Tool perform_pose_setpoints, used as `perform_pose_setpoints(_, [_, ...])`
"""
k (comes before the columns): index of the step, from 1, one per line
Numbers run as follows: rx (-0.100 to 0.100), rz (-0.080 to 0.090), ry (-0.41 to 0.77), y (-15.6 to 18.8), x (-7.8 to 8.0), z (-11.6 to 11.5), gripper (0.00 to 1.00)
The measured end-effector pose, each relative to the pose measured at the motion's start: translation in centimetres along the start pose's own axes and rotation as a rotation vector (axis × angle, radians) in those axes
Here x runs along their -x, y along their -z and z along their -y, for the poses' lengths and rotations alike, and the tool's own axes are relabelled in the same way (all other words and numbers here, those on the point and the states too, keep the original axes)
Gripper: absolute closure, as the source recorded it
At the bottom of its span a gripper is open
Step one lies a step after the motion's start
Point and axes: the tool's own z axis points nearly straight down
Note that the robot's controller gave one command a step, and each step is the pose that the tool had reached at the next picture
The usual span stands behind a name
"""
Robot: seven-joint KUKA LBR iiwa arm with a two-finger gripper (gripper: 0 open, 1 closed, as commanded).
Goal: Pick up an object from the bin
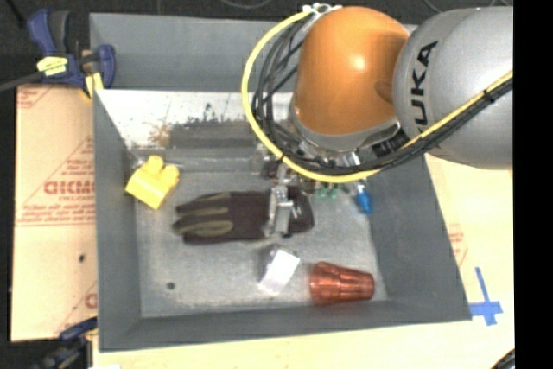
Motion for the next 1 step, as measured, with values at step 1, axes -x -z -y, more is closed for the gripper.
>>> perform_pose_setpoints(1, [0.001, 0.005, -0.073, -3.77, 1.32, -1.28, 0.00])
